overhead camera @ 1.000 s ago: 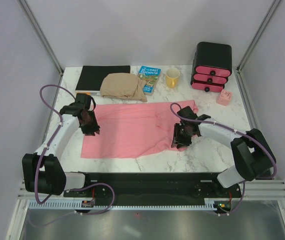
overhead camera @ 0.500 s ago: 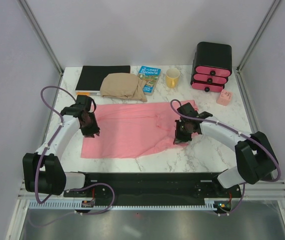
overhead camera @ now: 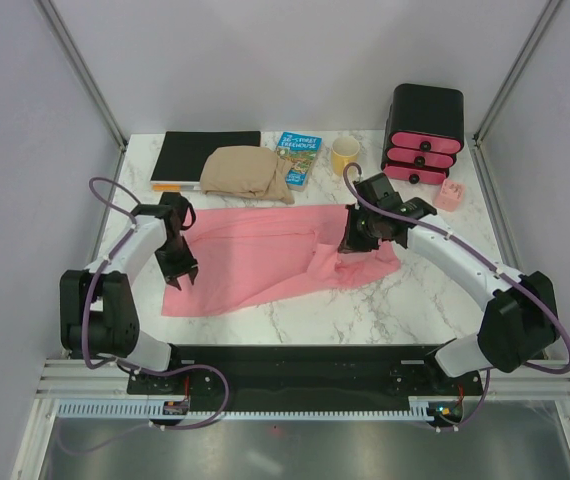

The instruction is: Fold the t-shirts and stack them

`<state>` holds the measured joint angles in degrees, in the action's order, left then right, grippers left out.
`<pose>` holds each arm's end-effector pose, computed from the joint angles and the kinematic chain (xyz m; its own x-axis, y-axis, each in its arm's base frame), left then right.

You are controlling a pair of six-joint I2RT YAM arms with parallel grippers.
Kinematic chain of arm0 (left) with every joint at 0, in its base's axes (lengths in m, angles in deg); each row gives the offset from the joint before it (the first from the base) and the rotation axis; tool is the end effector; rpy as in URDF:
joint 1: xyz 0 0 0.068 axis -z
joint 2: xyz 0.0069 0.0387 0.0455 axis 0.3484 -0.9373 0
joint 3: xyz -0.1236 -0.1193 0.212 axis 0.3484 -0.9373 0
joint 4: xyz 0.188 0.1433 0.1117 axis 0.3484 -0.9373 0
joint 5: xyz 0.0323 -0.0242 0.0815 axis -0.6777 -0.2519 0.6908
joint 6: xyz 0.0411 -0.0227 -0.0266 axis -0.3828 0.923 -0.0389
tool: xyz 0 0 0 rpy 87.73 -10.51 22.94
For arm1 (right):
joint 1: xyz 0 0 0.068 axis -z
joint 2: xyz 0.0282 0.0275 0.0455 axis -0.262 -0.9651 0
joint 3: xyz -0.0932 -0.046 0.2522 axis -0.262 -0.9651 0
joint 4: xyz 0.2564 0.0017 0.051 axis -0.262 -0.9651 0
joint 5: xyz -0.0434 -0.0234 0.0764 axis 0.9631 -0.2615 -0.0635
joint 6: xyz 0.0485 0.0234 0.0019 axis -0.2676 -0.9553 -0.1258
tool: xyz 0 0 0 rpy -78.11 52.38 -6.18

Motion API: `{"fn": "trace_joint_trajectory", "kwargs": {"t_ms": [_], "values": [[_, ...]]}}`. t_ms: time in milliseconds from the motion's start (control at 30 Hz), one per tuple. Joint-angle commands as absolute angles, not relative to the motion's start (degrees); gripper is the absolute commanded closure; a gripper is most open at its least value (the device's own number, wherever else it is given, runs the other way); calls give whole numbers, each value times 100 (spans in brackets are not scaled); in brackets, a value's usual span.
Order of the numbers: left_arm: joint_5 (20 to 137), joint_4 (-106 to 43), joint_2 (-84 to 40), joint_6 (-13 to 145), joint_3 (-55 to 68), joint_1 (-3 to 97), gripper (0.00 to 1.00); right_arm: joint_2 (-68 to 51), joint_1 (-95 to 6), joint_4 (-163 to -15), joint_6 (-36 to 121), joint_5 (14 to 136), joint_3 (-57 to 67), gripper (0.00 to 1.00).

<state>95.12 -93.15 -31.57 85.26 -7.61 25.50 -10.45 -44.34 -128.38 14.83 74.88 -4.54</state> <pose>0.2497 -0.0172 0.2112 -0.8920 -0.4321 -0.1327 -0.4447 0.8915 0.0864 0.2600 0.1506 0.2695 -0.9139 0.1323 -0.3838 -0.0369 0.9144 0.4031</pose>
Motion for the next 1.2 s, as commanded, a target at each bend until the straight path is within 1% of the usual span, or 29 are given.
{"fn": "trace_joint_trajectory", "kwargs": {"t_ms": [0,67,100,200,300,533,833,967,1167], "values": [[9210,-9574,-3202,9319,-810,2496,57,-917,-4463,-12810,1538,7503,-183,100],[9297,-9574,-3273,9459,-854,2479,57,-899,-4472,-12714,1565,7415,-253,100],[9324,-9591,-3290,9512,-863,2479,53,-899,-4463,-12670,1565,7380,-271,100],[9359,-9670,-3370,9723,-898,2365,49,-890,-4463,-12555,1547,7196,-359,100],[9420,-9662,-3431,9838,-1074,2066,49,-881,-4463,-12415,1504,7002,-412,100],[9658,-9548,-3344,9575,-1267,1460,46,-934,-4463,-12283,1591,6791,-368,100],[9597,-9249,-3580,9556,-1531,1345,46,-899,-4411,-12186,1635,6510,-473,100],[9254,-9126,-3668,9679,-1680,1187,46,-882,-4279,-12177,1635,6361,-473,100],[9324,-9011,-3756,9662,-1777,1029,46,-952,-4016,-12151,1697,6123,-421,100]]}}
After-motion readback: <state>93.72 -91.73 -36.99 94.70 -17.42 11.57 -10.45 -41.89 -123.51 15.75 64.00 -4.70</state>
